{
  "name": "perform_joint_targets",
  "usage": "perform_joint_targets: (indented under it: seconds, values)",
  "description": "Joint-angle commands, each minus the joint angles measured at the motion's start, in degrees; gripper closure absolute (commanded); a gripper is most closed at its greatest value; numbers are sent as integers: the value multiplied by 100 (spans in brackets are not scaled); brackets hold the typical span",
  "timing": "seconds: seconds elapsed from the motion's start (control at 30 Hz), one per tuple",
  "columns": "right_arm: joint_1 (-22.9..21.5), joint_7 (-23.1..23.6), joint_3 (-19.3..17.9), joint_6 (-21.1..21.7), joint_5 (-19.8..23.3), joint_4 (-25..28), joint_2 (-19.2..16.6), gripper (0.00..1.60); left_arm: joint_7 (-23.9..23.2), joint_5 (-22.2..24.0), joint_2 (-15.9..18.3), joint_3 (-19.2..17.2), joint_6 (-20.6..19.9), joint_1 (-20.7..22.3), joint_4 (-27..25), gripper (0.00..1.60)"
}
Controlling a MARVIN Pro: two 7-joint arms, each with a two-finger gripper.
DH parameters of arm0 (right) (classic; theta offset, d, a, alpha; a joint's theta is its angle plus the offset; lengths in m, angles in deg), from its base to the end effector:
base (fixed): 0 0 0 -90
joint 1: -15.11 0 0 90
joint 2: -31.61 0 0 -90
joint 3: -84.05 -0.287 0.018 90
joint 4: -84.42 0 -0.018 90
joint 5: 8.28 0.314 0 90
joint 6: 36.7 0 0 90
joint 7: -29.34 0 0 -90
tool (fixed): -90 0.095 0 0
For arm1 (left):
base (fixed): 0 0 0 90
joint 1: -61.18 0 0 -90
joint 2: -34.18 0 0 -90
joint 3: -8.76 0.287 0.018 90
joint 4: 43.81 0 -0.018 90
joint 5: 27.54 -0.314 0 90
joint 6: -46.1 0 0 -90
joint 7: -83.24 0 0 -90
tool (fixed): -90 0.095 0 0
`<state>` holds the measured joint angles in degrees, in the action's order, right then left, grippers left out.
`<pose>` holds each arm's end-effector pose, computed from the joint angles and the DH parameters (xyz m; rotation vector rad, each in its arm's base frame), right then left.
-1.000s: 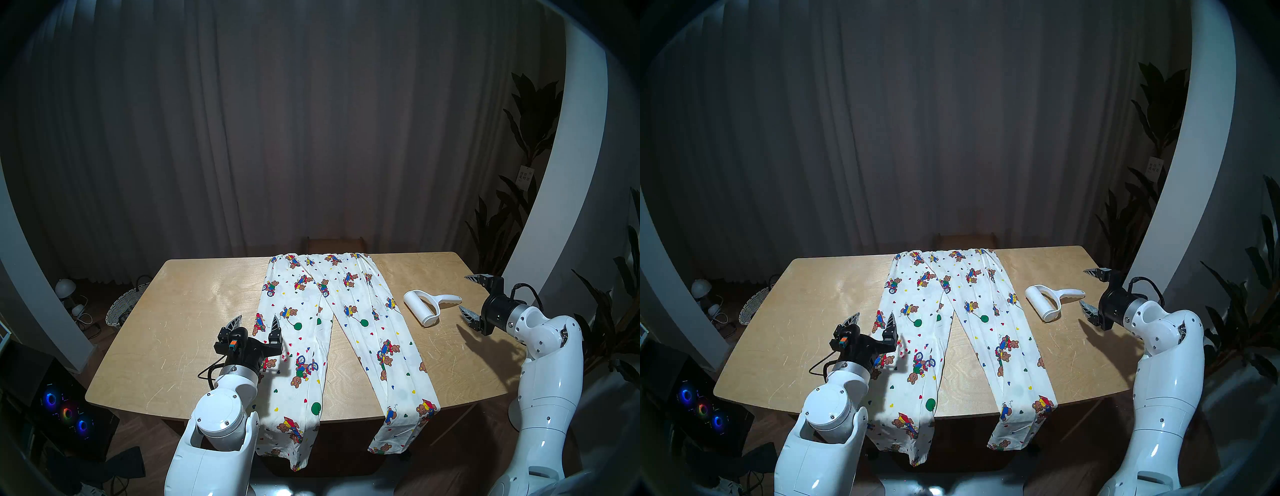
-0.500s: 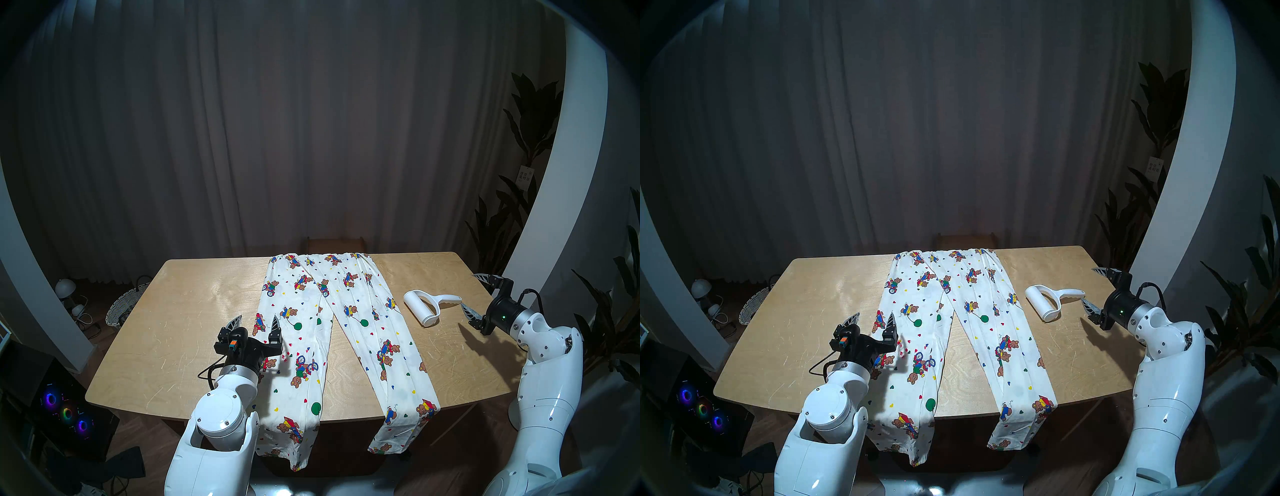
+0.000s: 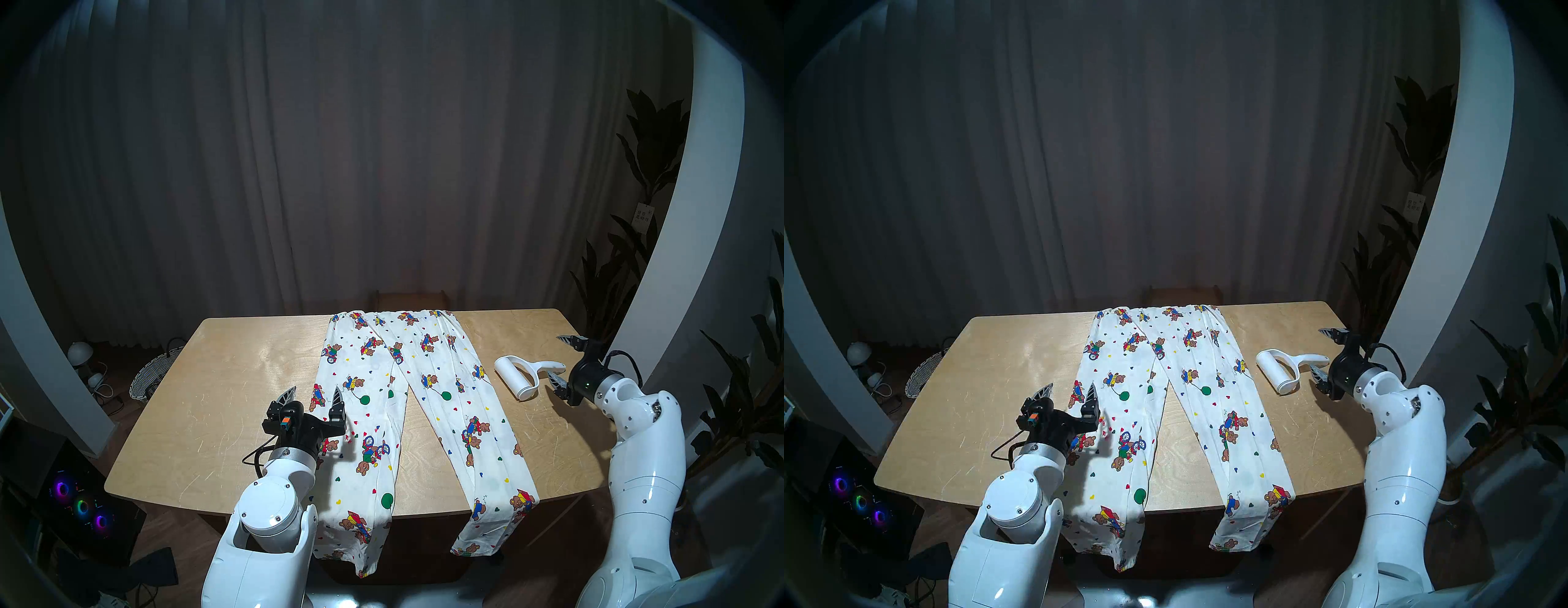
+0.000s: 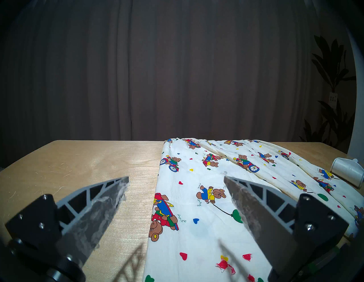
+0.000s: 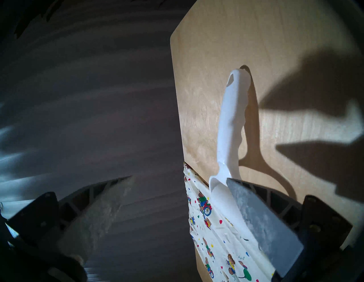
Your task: Remove lint and debris from pants with a lint roller
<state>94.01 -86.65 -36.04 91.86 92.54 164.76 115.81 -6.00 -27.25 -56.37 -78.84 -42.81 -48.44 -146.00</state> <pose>0.4303 -0.1807 -0.3057 -1.4200 1.3359 -0.8527 0.3238 -0.0184 -0.3451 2.3150 0.0017 2.0719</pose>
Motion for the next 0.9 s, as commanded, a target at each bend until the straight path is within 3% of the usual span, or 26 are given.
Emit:
perform_joint_targets:
  seconds: [0.0, 0.3, 0.87]
  values:
    - [-172, 672, 98, -294, -539, -62, -63, 0, 2, 0, 6, -13, 26, 30, -136, 0]
    - [-214, 1225, 92, -487, -804, -448, -139, 0, 2, 1, 6, -13, 23, 28, -140, 0]
    - [-162, 1086, 40, -484, -913, -677, -202, 0, 2, 1, 6, -13, 21, 26, -144, 0]
